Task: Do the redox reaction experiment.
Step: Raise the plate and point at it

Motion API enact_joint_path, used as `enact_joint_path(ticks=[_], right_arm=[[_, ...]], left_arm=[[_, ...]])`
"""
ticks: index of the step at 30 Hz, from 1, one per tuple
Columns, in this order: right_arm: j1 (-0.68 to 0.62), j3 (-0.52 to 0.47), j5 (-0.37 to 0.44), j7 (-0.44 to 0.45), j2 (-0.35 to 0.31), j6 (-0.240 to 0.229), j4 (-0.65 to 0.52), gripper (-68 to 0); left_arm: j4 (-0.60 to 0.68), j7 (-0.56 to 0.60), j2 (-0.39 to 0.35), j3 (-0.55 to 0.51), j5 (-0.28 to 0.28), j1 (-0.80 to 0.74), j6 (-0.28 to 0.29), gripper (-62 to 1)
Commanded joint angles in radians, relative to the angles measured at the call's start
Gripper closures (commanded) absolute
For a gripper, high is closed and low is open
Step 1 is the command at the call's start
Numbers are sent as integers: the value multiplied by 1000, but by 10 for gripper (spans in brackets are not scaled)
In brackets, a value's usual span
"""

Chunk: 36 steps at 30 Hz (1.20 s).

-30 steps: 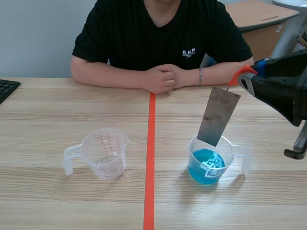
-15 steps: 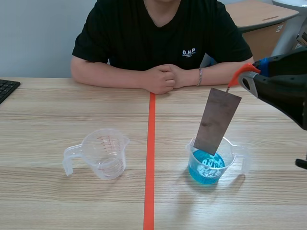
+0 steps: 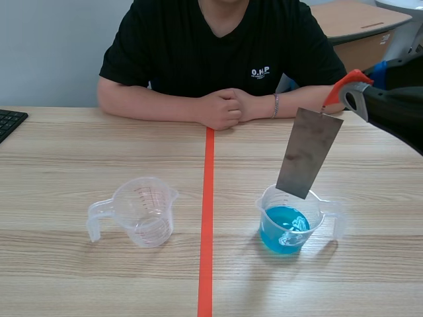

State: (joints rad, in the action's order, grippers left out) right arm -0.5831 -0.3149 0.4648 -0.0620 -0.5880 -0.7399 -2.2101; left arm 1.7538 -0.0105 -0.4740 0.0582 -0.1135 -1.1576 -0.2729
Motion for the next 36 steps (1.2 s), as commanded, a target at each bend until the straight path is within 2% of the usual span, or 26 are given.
enact_joint_path(ticks=[1, 14, 20, 25, 28, 33, 36], right_arm=[[-2, -14, 15, 15, -8, -6, -13, -15], [-2, -14, 19, 16, -8, -6, -13, -15], [-2, -14, 19, 16, -7, -6, -13, -15], [-2, -14, 19, 16, -7, -6, -13, -15], [-2, -14, 19, 16, -7, -6, -13, -15], [-2, -14, 19, 16, -7, -6, -13, -15], [-2, -14, 19, 16, -7, -6, -13, -15]], left_arm=[[5, 13, -1, -3, -1, -5, -1, -46], [5, 13, -4, -3, -1, -5, 0, -46], [5, 10, -27, -2, -1, -6, 39, -46], [5, 31, -113, -2, -1, -3, 111, -46], [5, 88, -187, -2, -1, 10, 141, -46], [5, 124, -283, -2, -1, 97, 172, -46], [5, 130, -341, 4, -1, 165, 214, -46]])
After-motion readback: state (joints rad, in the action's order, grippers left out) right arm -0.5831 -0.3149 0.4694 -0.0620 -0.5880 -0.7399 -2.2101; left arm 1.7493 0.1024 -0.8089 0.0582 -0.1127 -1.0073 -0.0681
